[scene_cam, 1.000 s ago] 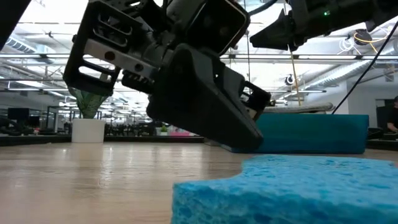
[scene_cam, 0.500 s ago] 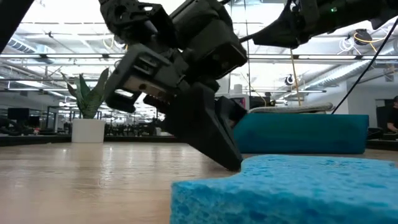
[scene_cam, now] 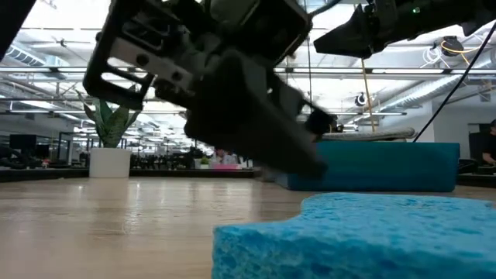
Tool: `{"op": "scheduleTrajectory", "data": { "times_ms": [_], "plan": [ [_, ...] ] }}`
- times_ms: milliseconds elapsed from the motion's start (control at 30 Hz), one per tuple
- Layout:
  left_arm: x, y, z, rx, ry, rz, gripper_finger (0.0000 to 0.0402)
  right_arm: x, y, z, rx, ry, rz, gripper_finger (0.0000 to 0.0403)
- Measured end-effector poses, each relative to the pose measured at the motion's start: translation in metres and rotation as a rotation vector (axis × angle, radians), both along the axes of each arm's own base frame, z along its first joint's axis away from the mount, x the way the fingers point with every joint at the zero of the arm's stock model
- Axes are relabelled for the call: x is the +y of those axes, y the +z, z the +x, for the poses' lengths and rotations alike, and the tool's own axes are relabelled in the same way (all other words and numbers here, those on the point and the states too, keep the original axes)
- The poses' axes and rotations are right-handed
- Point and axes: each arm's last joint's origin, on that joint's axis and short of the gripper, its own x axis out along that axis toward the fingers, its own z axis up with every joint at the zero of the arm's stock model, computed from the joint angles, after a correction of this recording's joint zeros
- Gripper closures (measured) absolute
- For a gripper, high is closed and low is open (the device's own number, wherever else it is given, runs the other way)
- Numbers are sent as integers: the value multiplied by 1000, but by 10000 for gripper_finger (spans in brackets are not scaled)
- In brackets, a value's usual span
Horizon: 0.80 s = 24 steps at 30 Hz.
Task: Pick & Place Kitchen Items
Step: Put the blue dishwashing sponge into the right black bin
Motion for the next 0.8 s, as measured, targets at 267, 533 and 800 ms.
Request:
{"op": "scheduleTrajectory", "data": {
  "times_ms": [267,533,800],
  "plan": [
    [-2,-5,14,-18,-64,-46,397,0,0,0,-3,-1,8,273],
    [12,-9,16,52,17,3,399,0,-1,0,3,-1,6,273],
    [29,-1,12,99,171,195,399,0,0,0,3,-1,4,273]
  ]
}}
